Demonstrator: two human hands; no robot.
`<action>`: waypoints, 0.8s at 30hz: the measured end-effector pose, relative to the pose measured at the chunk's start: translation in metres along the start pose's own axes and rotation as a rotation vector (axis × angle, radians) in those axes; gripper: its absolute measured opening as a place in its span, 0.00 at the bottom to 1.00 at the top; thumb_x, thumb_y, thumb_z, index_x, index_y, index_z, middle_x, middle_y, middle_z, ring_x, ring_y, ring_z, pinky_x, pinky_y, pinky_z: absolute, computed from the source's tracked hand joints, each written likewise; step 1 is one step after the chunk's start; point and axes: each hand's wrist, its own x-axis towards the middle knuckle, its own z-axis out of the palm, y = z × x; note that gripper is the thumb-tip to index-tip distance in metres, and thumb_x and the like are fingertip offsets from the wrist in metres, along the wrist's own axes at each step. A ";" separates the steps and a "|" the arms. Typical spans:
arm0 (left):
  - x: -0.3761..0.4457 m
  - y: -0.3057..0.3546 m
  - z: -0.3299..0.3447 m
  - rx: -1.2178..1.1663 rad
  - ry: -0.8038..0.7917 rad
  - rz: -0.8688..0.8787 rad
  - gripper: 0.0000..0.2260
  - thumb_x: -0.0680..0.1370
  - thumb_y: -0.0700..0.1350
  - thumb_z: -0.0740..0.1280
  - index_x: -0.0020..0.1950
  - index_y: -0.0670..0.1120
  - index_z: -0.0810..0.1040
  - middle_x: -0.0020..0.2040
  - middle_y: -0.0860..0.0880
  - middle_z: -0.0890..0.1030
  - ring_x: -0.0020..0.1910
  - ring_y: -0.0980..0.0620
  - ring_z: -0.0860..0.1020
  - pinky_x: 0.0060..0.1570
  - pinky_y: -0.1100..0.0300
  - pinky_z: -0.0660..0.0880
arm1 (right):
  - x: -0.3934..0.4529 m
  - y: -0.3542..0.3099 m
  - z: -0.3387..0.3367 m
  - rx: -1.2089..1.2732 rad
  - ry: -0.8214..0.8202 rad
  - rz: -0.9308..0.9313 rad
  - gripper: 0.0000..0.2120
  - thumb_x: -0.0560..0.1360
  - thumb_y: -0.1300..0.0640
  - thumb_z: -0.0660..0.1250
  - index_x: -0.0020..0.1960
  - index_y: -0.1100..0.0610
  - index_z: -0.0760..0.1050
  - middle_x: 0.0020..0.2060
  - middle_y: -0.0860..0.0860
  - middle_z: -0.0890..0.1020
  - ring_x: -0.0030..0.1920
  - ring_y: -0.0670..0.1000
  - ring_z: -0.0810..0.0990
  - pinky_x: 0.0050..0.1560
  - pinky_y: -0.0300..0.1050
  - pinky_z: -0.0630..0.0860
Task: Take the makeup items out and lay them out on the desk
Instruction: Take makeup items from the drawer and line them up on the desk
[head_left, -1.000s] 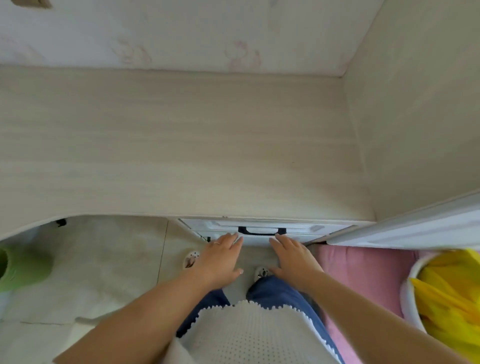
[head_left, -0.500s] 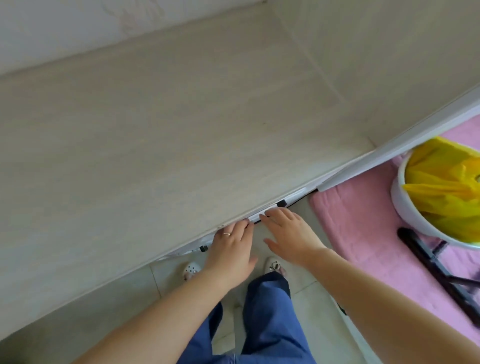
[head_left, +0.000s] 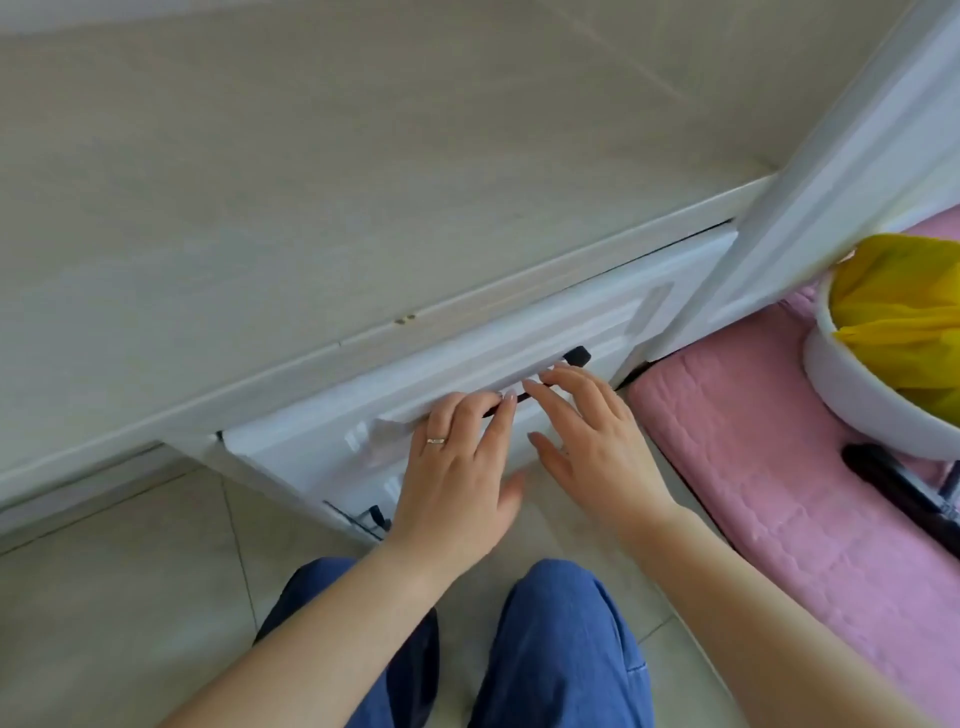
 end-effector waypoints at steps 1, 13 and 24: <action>0.001 0.001 0.001 -0.003 -0.013 -0.008 0.29 0.70 0.53 0.68 0.68 0.44 0.70 0.60 0.47 0.74 0.61 0.46 0.69 0.57 0.52 0.72 | 0.000 0.000 0.001 -0.009 0.001 0.016 0.22 0.70 0.61 0.72 0.62 0.61 0.75 0.59 0.59 0.78 0.62 0.60 0.75 0.58 0.57 0.75; -0.051 0.055 -0.031 -0.005 -0.189 0.107 0.29 0.77 0.54 0.60 0.75 0.45 0.58 0.71 0.48 0.64 0.69 0.47 0.60 0.69 0.54 0.61 | -0.083 -0.024 -0.040 -0.137 -0.046 0.100 0.25 0.70 0.68 0.69 0.66 0.59 0.73 0.63 0.58 0.76 0.68 0.59 0.70 0.60 0.56 0.75; -0.104 0.105 -0.037 -0.007 -0.217 0.233 0.27 0.76 0.51 0.59 0.73 0.43 0.59 0.70 0.47 0.65 0.68 0.47 0.61 0.68 0.54 0.64 | -0.169 -0.024 -0.050 -0.193 0.094 0.110 0.32 0.65 0.70 0.73 0.66 0.57 0.71 0.62 0.55 0.76 0.67 0.57 0.71 0.67 0.48 0.63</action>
